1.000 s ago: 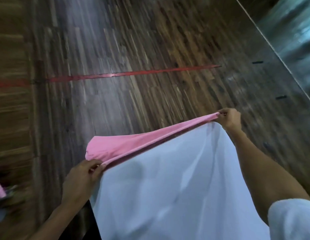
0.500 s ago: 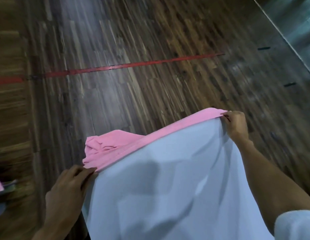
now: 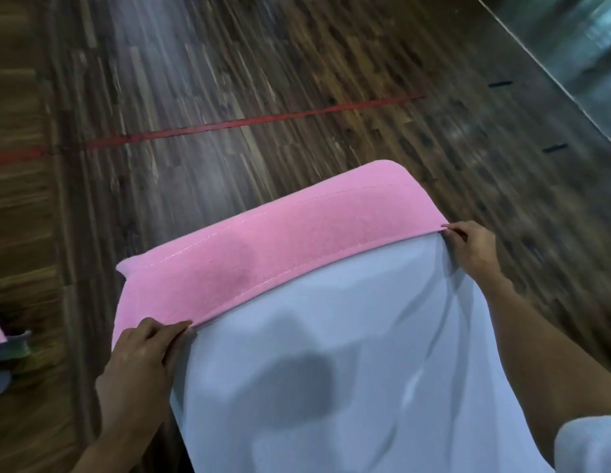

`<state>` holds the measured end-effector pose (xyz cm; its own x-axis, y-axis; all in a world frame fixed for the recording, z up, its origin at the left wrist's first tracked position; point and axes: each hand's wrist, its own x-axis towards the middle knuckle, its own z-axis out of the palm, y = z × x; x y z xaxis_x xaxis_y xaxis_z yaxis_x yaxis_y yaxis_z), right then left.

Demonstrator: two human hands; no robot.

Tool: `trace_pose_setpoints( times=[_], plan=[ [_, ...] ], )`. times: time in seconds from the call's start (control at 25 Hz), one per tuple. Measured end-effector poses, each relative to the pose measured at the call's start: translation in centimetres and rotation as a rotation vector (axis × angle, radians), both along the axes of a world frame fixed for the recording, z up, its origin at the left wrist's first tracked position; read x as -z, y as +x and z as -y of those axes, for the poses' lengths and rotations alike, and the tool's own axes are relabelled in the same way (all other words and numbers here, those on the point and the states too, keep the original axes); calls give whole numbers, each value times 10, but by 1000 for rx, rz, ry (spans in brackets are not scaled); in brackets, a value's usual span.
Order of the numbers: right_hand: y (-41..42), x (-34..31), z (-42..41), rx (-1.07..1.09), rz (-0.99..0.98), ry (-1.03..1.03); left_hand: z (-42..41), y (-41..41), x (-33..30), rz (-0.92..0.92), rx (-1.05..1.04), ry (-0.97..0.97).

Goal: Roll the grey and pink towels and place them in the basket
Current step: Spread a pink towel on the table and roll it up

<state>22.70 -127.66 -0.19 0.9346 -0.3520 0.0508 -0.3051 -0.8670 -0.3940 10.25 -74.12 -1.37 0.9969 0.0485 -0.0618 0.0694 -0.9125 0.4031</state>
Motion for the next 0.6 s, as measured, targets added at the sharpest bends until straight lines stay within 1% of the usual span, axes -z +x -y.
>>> trace_pose_setpoints(
  times=[0.24, 0.36, 0.52, 0.6],
  plan=[
    [-86, 4, 36, 122, 46, 38, 32, -79, 6, 102, -39, -80],
    [-128, 4, 48, 168, 46, 65, 51, -124, 7, 135, -52, -78],
    [-184, 3, 74, 167, 57, 103, 79, -179, 4, 187, -77, -91],
    [-207, 4, 89, 159, 49, 136, 88, -203, 5, 183, -107, -115]
  ],
)
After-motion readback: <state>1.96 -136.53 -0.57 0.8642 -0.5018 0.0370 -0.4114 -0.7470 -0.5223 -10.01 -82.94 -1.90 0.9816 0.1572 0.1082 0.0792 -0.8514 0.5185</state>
